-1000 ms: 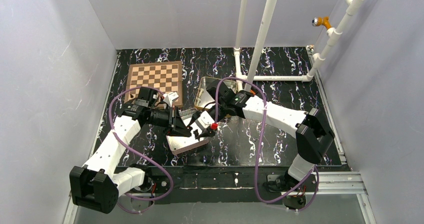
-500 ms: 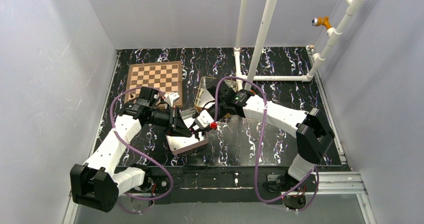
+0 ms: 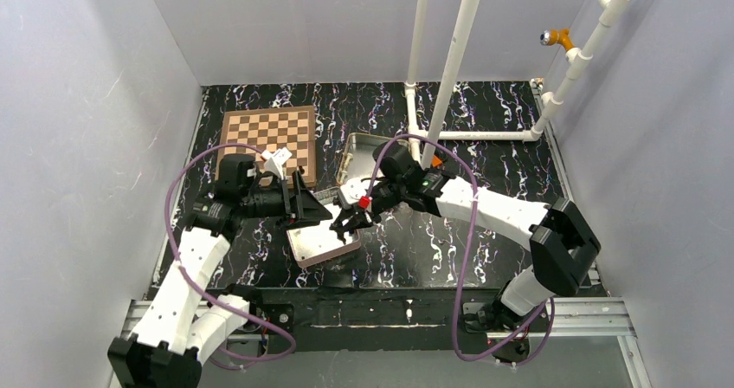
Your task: Set up the chess pieces on the board
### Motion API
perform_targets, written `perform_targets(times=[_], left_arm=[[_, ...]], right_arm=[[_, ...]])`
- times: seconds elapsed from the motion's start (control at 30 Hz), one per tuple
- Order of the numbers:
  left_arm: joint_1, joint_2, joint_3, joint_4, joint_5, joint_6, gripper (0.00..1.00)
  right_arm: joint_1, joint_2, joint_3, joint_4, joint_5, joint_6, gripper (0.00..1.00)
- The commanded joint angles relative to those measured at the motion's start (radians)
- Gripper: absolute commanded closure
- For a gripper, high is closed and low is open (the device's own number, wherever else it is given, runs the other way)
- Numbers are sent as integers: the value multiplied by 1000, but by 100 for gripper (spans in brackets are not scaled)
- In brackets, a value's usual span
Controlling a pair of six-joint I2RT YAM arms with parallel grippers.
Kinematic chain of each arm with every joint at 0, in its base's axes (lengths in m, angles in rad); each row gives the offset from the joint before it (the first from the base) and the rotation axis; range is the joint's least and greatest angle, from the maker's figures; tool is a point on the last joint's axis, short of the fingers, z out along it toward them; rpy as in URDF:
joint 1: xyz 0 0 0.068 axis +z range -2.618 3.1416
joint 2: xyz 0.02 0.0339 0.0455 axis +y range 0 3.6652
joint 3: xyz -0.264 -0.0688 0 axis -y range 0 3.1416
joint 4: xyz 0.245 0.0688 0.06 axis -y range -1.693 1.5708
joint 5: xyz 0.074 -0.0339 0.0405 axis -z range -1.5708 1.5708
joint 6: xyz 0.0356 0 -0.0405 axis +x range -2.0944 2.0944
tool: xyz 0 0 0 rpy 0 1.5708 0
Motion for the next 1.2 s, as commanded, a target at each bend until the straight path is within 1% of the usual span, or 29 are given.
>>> perform_targets(times=[0.0,0.1,0.17,0.27,0.37,0.5,0.67,0.8,1.0,1.03,1.1,1.17], left_arm=[[10,-124,-65,197,-99,-139,40],[10,-196,-140,347,-152,-225,39],[10,-218,-173,403,-183,-274,39],[10,-207,-199,464,-193,-339,39],[11,-200,-210,505,-214,-382,43],[10,-189,-215,525,-231,-402,56],[10,-173,-223,550,-226,-414,63],[10,-155,-224,563,-202,-417,73],[10,-139,-228,577,-173,-407,98],[10,-136,-227,577,-168,-402,100],[10,-134,-220,563,-162,-387,100],[11,-131,-195,504,-172,-341,100]], right_arm=[[-15,-72,-88,377,58,445,92],[-19,-78,-116,496,115,632,93],[-21,-84,-141,582,167,722,93],[-21,-79,-149,633,230,796,93],[-21,-72,-148,639,259,813,93],[-21,-69,-147,642,274,819,93],[-19,-59,-145,645,271,822,93],[-19,-56,-143,643,273,822,93],[-19,-47,-139,643,273,821,93],[-19,-45,-139,643,274,820,93],[-19,-44,-136,639,274,815,93],[-19,-44,-136,632,274,808,91]])
